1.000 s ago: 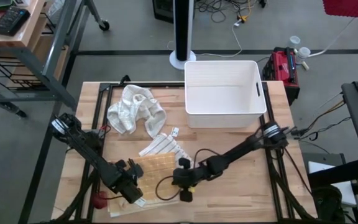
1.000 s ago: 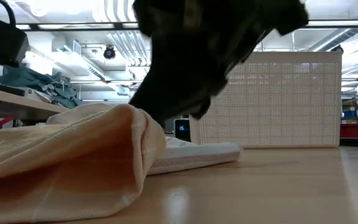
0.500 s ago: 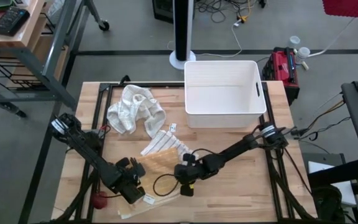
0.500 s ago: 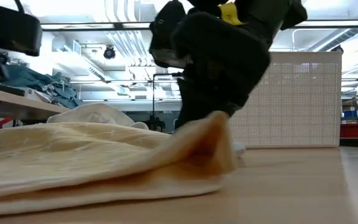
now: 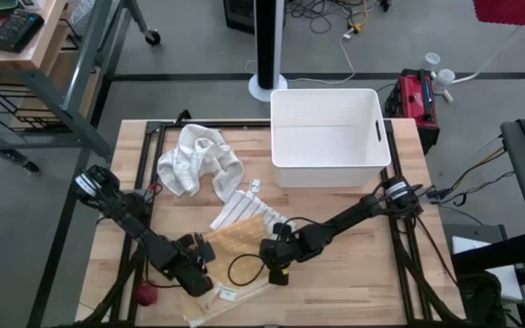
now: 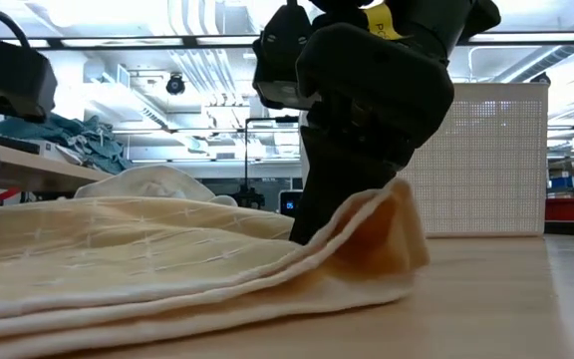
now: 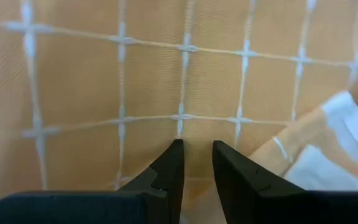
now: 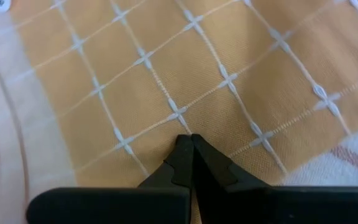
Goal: Fold towel
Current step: Fold the yellow squared towel
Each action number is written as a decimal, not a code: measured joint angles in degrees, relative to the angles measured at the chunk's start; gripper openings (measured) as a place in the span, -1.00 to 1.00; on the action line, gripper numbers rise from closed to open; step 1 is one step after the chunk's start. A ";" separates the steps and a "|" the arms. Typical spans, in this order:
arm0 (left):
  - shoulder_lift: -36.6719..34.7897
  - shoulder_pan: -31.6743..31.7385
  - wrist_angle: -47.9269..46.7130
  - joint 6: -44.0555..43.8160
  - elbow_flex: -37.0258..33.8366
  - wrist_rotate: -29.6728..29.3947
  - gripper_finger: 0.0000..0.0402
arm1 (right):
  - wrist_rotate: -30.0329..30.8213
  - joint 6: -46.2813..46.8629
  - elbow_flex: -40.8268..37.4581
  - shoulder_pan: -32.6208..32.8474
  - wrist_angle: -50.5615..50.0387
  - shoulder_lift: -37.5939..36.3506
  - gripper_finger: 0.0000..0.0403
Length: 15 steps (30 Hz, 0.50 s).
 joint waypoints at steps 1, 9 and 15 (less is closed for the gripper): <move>0.00 -0.26 0.79 0.00 0.01 0.53 -0.62 | 0.04 0.11 0.00 0.00 0.08 0.00 -1.00; -0.04 -1.39 1.85 0.76 3.54 4.54 -0.62 | 0.26 3.13 -0.02 -0.56 -0.01 -0.07 -1.00; -0.04 -1.55 8.56 -0.63 3.98 8.52 -0.62 | 1.94 3.65 -0.02 -1.16 -0.18 0.11 -1.00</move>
